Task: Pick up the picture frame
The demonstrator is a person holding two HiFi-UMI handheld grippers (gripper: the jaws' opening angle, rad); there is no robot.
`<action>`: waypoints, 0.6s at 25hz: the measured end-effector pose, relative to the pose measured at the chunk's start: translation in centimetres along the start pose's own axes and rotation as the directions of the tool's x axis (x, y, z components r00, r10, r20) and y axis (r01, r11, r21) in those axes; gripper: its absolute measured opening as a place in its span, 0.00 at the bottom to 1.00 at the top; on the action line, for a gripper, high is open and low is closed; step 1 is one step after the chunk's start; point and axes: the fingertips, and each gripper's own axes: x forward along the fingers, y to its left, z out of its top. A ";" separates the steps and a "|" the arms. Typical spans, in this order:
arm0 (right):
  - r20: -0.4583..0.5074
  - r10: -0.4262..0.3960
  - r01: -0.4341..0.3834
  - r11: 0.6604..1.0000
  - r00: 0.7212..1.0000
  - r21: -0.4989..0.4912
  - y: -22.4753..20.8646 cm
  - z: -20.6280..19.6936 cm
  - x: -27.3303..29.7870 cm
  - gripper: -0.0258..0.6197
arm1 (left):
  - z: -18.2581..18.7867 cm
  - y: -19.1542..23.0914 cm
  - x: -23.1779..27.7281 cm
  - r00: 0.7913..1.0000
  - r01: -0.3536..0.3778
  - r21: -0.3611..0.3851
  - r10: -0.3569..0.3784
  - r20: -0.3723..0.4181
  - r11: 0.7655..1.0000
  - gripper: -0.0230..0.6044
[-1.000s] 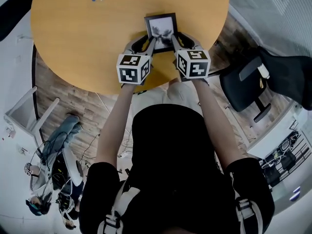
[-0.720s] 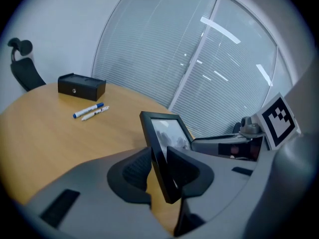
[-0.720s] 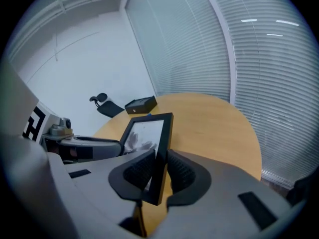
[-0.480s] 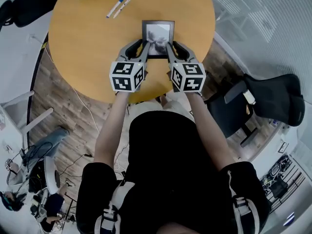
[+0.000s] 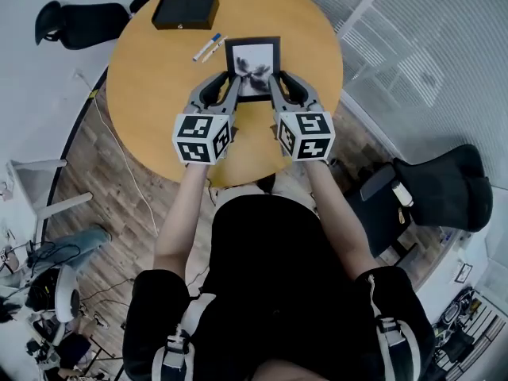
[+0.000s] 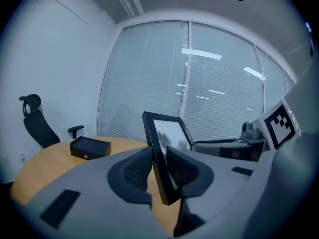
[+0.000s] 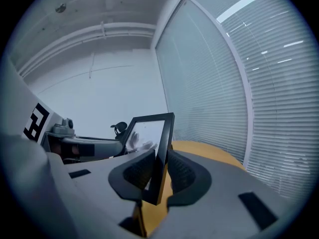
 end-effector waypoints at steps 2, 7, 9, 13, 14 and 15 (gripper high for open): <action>0.037 0.016 -0.015 1.000 0.999 -0.020 0.8 1.8 -0.8 0.18 | 1.8 -0.4 -1.2 0.999 -0.011 0.018 0.010 0.038 1.000 0.21; 0.114 0.063 -0.057 0.997 0.992 -0.060 2.7 5.8 -2.7 0.18 | 5.7 -1.1 -4.0 0.992 -0.038 0.056 0.031 0.125 0.998 0.20; 0.128 0.084 -0.076 0.995 0.988 -0.068 3.3 7.1 -3.5 0.19 | 6.9 -1.4 -4.9 0.988 -0.036 0.066 0.026 0.151 0.997 0.20; 0.167 0.113 -0.095 0.989 0.979 -0.114 4.6 9.2 -4.9 0.18 | 8.3 -1.9 -6.6 0.981 -0.038 0.071 0.024 0.192 0.997 0.20; 0.178 0.117 -0.097 0.988 0.977 -0.119 4.8 9.5 -5.2 0.18 | 8.5 -1.9 -7.0 0.979 -0.039 0.072 0.024 0.203 0.997 0.20; 0.189 0.120 -0.098 0.988 0.975 -0.122 5.1 9.8 -5.5 0.18 | 8.7 -2.0 -7.3 0.977 -0.040 0.073 0.023 0.213 0.997 0.20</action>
